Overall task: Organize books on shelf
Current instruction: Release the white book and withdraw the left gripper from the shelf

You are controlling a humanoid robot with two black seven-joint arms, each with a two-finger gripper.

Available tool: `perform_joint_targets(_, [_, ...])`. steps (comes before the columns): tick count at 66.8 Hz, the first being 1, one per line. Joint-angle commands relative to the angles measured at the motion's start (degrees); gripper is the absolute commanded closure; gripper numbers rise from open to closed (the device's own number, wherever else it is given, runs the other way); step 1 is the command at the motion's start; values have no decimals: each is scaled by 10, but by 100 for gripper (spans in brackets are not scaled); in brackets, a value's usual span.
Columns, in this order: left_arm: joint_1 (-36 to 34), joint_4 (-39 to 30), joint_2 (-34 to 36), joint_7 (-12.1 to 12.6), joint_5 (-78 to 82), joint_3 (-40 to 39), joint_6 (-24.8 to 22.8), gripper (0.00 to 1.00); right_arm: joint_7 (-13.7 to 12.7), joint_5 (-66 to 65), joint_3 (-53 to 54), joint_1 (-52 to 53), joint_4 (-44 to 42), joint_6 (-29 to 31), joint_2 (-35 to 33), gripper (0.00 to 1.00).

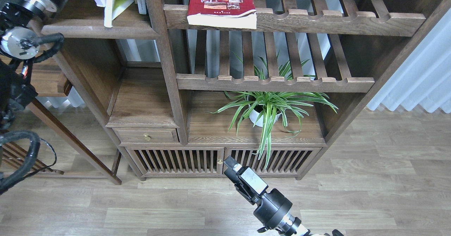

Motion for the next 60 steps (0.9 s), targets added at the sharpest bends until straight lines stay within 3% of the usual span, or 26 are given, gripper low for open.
perform_joint_targets(1, [0, 10, -7, -19, 0, 0, 0, 100, -1, 0, 0, 0, 0, 0, 0, 0])
perform_joint_targets(6, [-1, 11, -9, -27, 0, 0, 0, 100, 0, 0, 0, 0, 0, 0, 0, 0])
perform_joint_targets(60, [-10, 34, -1, -27, -9, 43, 0, 95, 0, 0, 1, 0, -1, 0, 0, 0])
